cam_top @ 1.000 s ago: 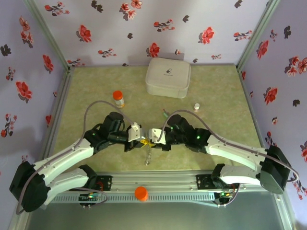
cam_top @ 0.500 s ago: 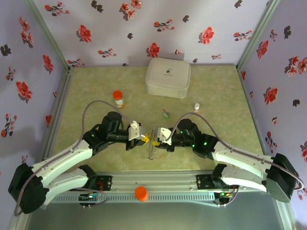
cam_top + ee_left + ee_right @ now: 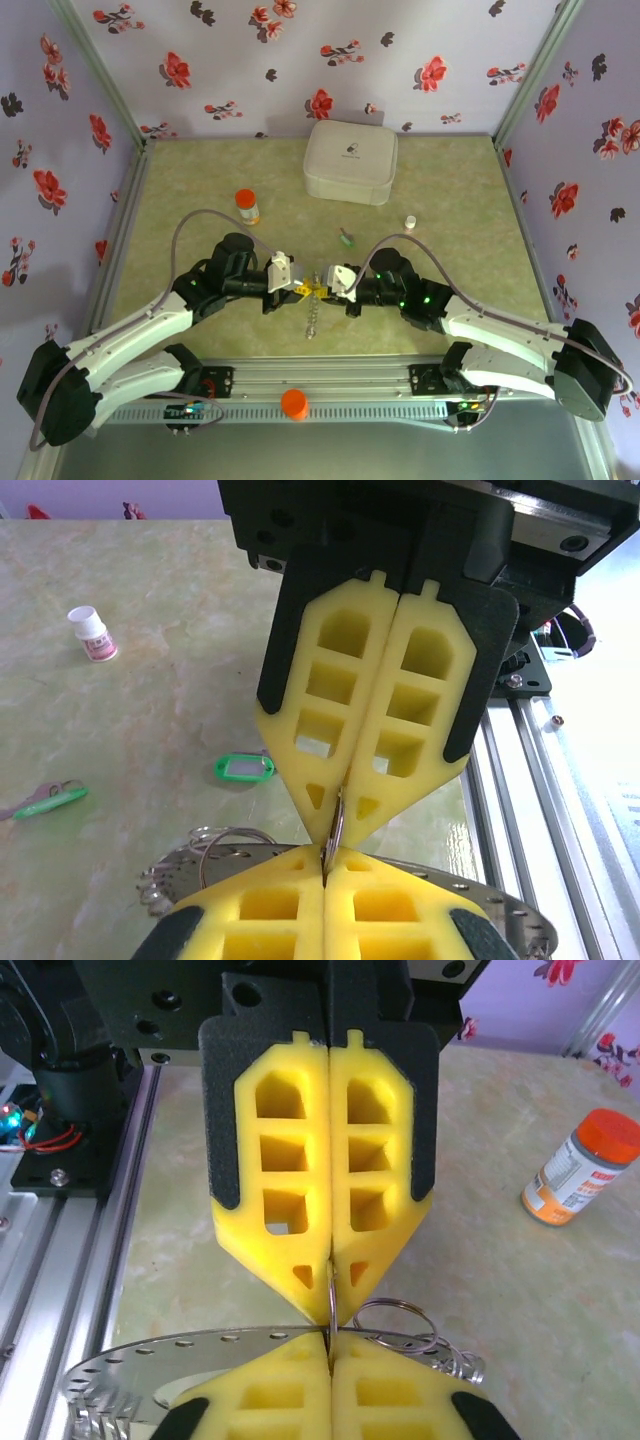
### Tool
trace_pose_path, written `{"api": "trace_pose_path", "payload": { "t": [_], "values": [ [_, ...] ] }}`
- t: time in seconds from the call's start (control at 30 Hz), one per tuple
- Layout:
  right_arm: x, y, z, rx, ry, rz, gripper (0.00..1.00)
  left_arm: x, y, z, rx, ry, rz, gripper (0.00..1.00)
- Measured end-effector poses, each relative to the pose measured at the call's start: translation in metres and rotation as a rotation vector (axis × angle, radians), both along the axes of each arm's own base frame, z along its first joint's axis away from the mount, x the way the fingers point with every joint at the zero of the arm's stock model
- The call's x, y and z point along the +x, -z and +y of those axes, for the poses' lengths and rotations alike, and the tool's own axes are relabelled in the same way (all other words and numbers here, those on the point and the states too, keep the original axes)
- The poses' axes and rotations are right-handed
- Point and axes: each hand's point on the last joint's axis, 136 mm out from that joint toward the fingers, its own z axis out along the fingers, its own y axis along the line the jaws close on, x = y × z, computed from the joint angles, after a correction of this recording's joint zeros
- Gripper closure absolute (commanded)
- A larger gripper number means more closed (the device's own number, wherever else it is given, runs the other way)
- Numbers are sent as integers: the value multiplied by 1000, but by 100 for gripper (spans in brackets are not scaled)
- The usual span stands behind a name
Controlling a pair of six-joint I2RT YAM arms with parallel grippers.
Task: Put the keys on the keyring
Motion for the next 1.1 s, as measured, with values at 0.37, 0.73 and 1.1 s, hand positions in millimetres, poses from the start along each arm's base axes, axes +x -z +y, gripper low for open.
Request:
{"api": "trace_pose_path", "payload": {
  "t": [0.37, 0.73, 1.1],
  "values": [
    [-4, 8, -5, -87, -13, 36, 100, -6, 2, -3, 7, 21, -3, 88],
    [-11, 14, -7, -192, -51, 96, 88, -10, 10, -6, 46, 53, -14, 100],
    [18, 1, -27, -61, 204, 75, 48, 8, 10, 2, 46, -108, -37, 100]
  ]
}}
